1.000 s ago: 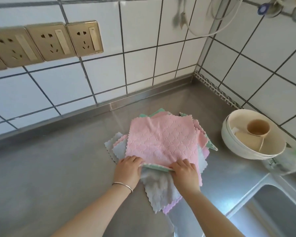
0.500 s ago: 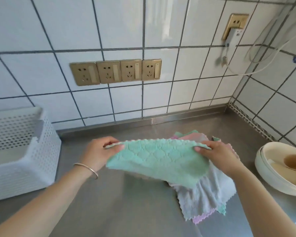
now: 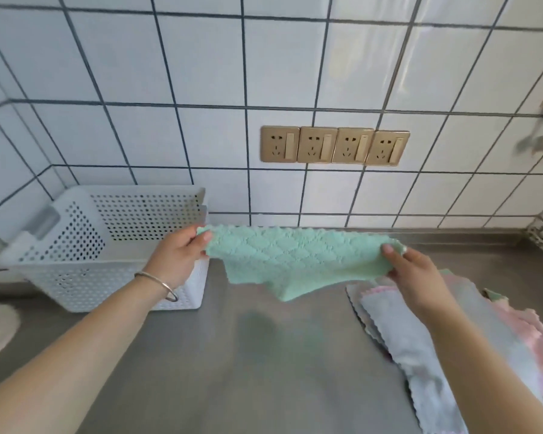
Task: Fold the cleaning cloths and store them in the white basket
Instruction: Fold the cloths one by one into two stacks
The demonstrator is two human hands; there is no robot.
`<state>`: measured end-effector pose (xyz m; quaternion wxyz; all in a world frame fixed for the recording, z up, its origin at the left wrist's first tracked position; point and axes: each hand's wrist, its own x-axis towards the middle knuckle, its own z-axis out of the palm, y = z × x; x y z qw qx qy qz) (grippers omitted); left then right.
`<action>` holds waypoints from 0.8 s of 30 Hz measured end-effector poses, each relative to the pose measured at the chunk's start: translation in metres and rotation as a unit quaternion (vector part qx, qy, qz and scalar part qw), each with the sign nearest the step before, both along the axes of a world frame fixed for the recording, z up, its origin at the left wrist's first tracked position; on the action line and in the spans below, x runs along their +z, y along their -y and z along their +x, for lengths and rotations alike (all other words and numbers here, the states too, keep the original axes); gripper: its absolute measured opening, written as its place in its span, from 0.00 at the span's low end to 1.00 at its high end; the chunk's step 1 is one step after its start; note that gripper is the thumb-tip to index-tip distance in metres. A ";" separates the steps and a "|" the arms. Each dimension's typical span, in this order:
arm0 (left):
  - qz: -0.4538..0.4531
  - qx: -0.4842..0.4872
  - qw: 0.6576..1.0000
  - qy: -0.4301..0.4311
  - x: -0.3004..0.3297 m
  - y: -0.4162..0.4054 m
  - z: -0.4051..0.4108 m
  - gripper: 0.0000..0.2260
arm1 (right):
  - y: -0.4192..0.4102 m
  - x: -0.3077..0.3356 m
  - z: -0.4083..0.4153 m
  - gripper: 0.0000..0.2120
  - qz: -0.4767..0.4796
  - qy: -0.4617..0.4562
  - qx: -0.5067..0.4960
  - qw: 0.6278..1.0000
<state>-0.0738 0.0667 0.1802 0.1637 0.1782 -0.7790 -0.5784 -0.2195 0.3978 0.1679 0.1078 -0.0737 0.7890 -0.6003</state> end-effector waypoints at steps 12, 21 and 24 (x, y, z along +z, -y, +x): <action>0.042 -0.095 0.937 0.334 -0.189 -0.030 0.125 0.16 | -0.042 -0.179 0.097 0.17 0.230 0.253 0.144 0.929; -0.008 -0.070 0.922 0.380 -0.182 -0.031 0.091 0.16 | -0.033 -0.176 0.073 0.11 0.282 0.287 0.155 0.902; -0.082 -0.045 0.932 0.351 -0.181 -0.022 0.059 0.11 | -0.017 -0.181 0.051 0.09 0.278 0.241 0.146 0.918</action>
